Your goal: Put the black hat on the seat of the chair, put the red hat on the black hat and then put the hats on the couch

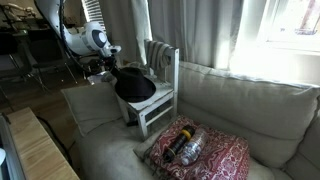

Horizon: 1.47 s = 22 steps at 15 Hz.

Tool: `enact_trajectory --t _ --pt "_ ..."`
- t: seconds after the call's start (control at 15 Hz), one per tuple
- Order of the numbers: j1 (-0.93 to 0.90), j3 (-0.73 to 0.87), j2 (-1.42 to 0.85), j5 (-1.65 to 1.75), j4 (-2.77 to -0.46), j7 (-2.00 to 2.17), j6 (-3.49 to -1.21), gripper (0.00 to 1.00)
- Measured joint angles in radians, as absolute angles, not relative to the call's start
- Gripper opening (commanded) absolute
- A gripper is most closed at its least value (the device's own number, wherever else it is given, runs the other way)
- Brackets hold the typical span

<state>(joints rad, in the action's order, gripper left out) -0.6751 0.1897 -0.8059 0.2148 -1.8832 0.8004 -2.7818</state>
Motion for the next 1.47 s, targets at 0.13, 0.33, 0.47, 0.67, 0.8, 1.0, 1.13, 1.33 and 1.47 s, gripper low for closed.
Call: enact_trajectory --t 0.13,0.33,0.47,0.67,0.8,1.0,1.13,1.33,1.47 --pt "-0.675 0.196 -0.804 0.211 -1.883 0.802 -2.782 0.01" --pt "-0.651 0.195 -0.788 0.185 -1.884 0.801 -2.772 0.01" --pt "-0.618 0.183 -0.761 0.161 -1.889 0.795 -2.747 0.01" --pt "-0.541 0.142 -0.699 0.119 -1.913 0.749 -2.724 0.01" --pt "-0.469 0.093 -0.649 0.078 -1.943 0.697 -2.723 0.01" --pt "-0.366 0.028 -0.573 0.005 -1.993 0.618 -2.723 0.01" --pt "-0.312 0.001 -0.522 -0.043 -2.031 0.573 -2.723 0.01" --pt "-0.247 -0.019 -0.446 -0.112 -2.092 0.516 -2.723 0.01" --pt "-0.204 -0.034 -0.392 -0.171 -2.137 0.475 -2.728 0.01"
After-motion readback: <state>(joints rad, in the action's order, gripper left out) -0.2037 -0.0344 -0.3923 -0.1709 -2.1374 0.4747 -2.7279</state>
